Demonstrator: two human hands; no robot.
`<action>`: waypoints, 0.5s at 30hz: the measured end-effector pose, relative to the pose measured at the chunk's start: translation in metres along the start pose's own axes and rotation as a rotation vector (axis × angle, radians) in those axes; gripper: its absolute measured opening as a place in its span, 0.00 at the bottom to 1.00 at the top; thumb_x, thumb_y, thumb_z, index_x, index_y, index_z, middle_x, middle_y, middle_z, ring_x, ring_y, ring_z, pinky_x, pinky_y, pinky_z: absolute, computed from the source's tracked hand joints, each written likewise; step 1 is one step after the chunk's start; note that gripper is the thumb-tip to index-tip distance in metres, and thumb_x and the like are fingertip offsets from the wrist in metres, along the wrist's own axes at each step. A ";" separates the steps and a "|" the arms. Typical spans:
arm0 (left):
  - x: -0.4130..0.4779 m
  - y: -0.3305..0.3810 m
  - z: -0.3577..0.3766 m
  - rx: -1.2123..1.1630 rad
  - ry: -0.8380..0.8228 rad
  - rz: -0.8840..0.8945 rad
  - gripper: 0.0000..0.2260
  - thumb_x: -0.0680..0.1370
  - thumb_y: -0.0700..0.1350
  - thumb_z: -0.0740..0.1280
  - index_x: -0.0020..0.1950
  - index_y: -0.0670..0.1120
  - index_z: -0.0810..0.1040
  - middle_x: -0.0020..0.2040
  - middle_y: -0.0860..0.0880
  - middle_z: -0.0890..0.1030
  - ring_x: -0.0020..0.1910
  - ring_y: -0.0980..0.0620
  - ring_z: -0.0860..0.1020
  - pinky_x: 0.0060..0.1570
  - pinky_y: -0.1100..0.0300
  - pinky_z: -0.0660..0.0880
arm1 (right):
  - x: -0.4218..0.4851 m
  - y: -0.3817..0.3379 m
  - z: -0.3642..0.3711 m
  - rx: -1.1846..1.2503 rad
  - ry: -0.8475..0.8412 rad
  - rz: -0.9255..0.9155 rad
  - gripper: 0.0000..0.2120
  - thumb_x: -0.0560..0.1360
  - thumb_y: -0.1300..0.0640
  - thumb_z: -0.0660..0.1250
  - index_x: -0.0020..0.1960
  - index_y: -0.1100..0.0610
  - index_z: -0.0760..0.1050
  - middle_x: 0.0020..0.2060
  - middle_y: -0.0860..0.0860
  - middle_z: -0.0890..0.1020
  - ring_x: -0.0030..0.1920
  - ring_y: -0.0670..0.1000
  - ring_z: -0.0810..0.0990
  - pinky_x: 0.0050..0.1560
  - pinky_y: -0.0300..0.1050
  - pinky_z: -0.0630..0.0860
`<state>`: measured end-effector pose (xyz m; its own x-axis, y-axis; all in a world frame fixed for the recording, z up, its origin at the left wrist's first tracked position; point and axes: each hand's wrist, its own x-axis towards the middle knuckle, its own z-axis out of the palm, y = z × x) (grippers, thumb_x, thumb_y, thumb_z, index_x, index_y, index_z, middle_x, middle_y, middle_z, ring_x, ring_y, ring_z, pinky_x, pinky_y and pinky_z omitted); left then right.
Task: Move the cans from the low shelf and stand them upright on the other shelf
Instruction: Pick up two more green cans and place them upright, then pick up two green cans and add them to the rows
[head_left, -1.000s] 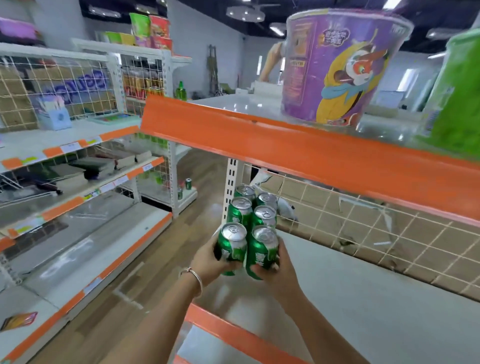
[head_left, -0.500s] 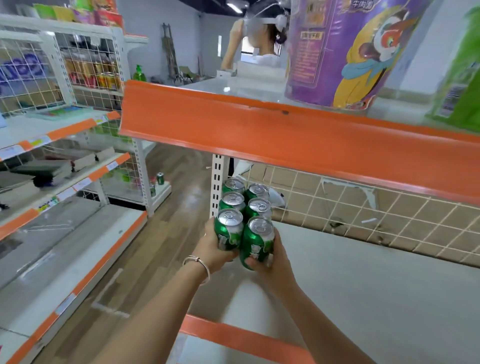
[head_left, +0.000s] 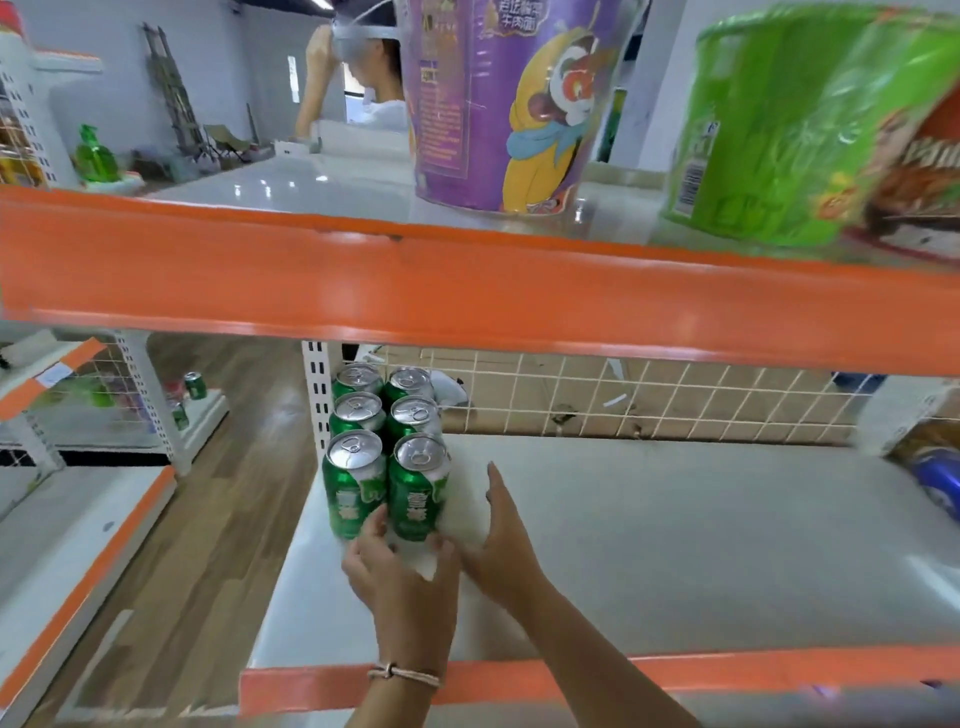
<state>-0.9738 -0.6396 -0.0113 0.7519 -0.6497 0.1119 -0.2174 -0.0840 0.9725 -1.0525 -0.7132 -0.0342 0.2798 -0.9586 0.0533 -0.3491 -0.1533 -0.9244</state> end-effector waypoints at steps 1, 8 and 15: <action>-0.005 0.002 0.008 -0.017 -0.063 0.070 0.32 0.64 0.41 0.75 0.65 0.38 0.68 0.56 0.43 0.69 0.58 0.40 0.68 0.62 0.44 0.68 | -0.005 0.005 -0.008 0.008 0.025 0.017 0.54 0.63 0.46 0.76 0.78 0.53 0.46 0.76 0.51 0.56 0.76 0.49 0.56 0.75 0.50 0.59; -0.029 0.034 0.071 -0.084 -0.549 0.042 0.50 0.59 0.55 0.79 0.74 0.46 0.56 0.68 0.43 0.62 0.61 0.48 0.68 0.63 0.48 0.70 | -0.044 0.027 -0.108 -0.042 0.279 0.058 0.50 0.66 0.50 0.77 0.77 0.51 0.48 0.74 0.52 0.56 0.74 0.52 0.58 0.74 0.54 0.60; -0.105 0.062 0.160 -0.067 -0.821 0.135 0.51 0.63 0.50 0.78 0.76 0.48 0.48 0.73 0.43 0.54 0.73 0.44 0.58 0.72 0.46 0.60 | -0.106 0.056 -0.222 -0.100 0.512 0.086 0.50 0.66 0.52 0.77 0.76 0.53 0.48 0.67 0.45 0.55 0.73 0.52 0.59 0.71 0.49 0.61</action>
<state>-1.1661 -0.6973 0.0050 0.0239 -0.9973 0.0687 -0.2165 0.0619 0.9743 -1.3005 -0.6741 -0.0078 -0.2175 -0.9594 0.1795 -0.4418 -0.0673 -0.8946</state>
